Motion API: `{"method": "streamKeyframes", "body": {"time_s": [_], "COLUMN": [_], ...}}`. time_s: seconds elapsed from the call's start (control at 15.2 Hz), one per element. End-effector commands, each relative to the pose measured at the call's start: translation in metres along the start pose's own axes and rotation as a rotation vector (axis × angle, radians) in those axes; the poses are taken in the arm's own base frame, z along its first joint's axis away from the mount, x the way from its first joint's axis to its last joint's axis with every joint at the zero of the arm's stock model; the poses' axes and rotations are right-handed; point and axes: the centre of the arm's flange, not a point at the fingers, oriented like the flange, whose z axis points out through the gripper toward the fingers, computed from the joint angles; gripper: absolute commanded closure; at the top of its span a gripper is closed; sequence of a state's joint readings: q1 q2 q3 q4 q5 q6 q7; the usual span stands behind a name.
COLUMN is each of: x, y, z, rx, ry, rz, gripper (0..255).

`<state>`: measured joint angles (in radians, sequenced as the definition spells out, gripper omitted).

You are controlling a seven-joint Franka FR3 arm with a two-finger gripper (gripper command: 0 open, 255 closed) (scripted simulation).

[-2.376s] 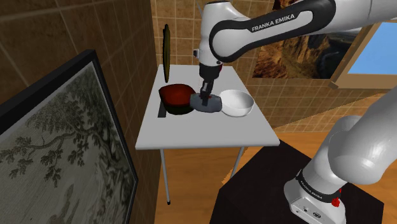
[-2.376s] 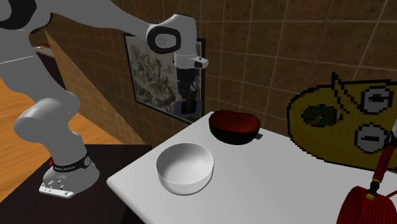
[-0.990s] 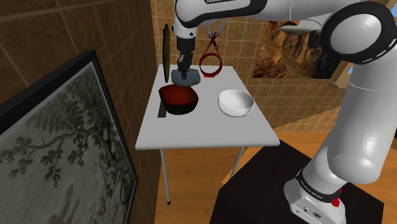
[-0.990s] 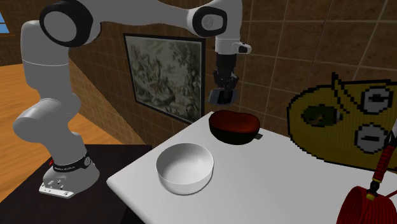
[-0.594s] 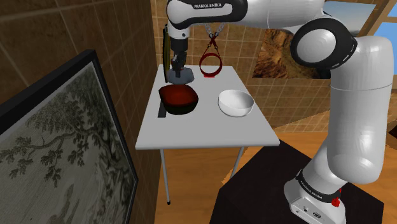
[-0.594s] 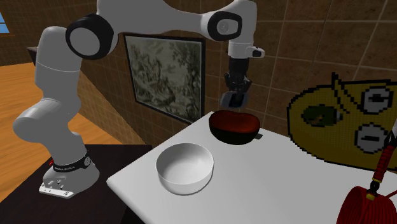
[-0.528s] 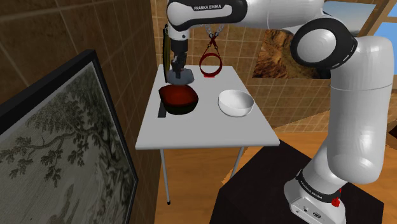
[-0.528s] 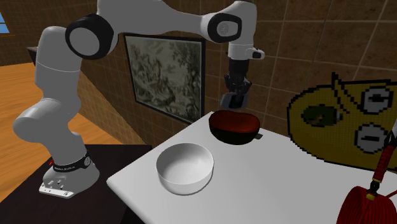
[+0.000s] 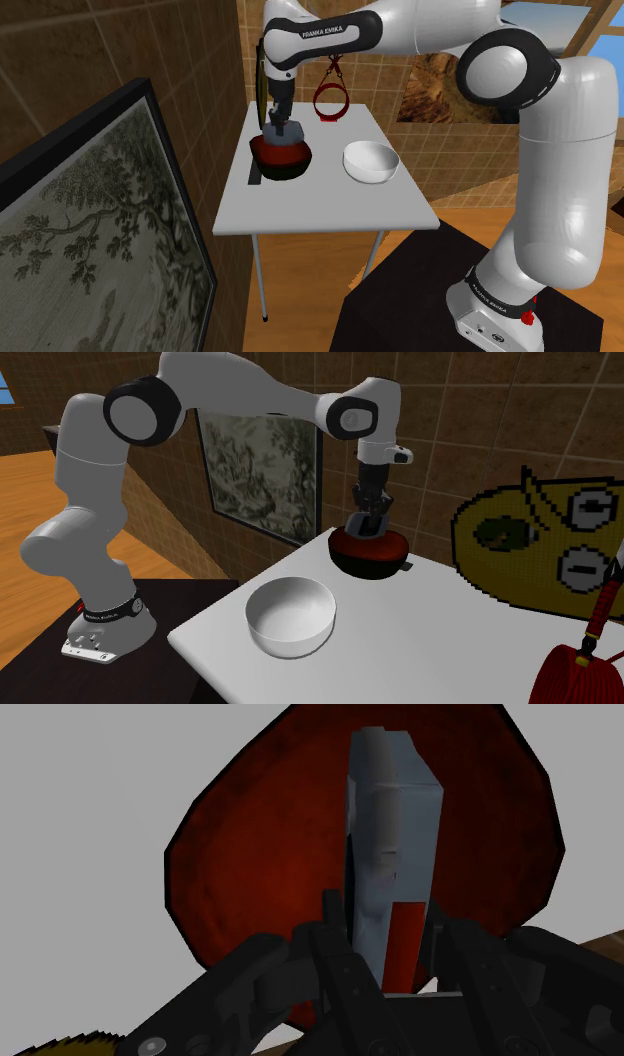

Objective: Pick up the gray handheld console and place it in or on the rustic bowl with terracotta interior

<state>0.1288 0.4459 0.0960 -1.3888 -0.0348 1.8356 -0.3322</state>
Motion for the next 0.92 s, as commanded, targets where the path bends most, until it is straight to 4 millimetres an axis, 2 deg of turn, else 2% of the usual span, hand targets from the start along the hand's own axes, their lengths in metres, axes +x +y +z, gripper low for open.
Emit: {"method": "streamKeyframes", "body": {"time_s": [0.0,0.13,0.66,0.73,0.86], "x": [0.000,0.000,0.000,0.000,0.000], "y": [0.001,0.001,0.001,0.001,0.001], "z": [0.010,0.020,0.020,0.020,0.020], "rx": [0.000,0.000,0.000,0.000,0.000], "ry": [0.001,0.001,0.001,0.001,0.001], "rz": [0.000,0.000,0.000,0.000,0.000], "gripper": [255,255,255,0,0]}}
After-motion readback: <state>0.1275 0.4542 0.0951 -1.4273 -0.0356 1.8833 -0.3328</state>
